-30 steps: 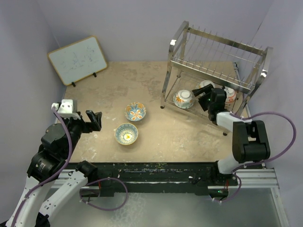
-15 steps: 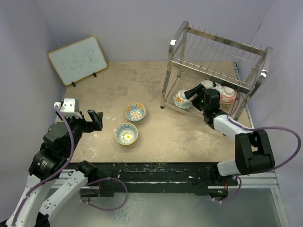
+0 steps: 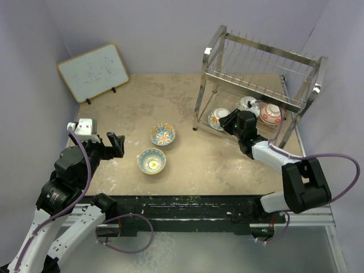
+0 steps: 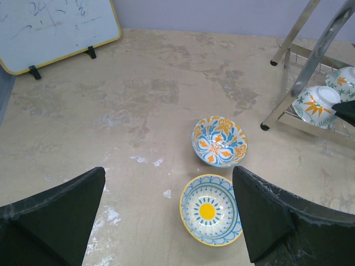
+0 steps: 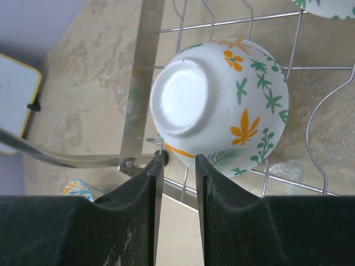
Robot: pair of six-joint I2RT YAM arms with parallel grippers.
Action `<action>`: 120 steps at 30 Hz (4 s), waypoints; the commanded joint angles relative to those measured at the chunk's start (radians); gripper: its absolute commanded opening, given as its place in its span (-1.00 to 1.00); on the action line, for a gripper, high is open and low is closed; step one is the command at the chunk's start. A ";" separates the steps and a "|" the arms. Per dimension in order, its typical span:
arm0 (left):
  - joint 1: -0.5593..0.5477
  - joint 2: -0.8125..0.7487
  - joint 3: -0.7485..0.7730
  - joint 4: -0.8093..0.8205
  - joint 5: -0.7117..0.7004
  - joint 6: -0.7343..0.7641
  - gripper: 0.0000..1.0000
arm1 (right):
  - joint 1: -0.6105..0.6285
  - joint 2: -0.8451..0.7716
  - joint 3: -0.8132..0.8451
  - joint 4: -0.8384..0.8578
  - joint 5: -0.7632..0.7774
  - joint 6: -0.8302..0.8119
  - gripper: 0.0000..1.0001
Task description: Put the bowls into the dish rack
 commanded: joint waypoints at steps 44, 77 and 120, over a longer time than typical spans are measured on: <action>-0.004 0.001 -0.015 0.042 -0.029 0.002 0.99 | -0.057 0.527 0.457 0.258 0.177 -0.154 -0.39; -0.004 -0.009 0.056 0.024 -0.072 -0.031 0.98 | 0.530 -0.075 -0.009 0.148 0.255 -0.219 0.25; -0.004 -0.119 0.160 -0.118 -0.217 -0.056 0.98 | 0.980 0.648 0.730 -0.393 0.288 -0.522 -0.12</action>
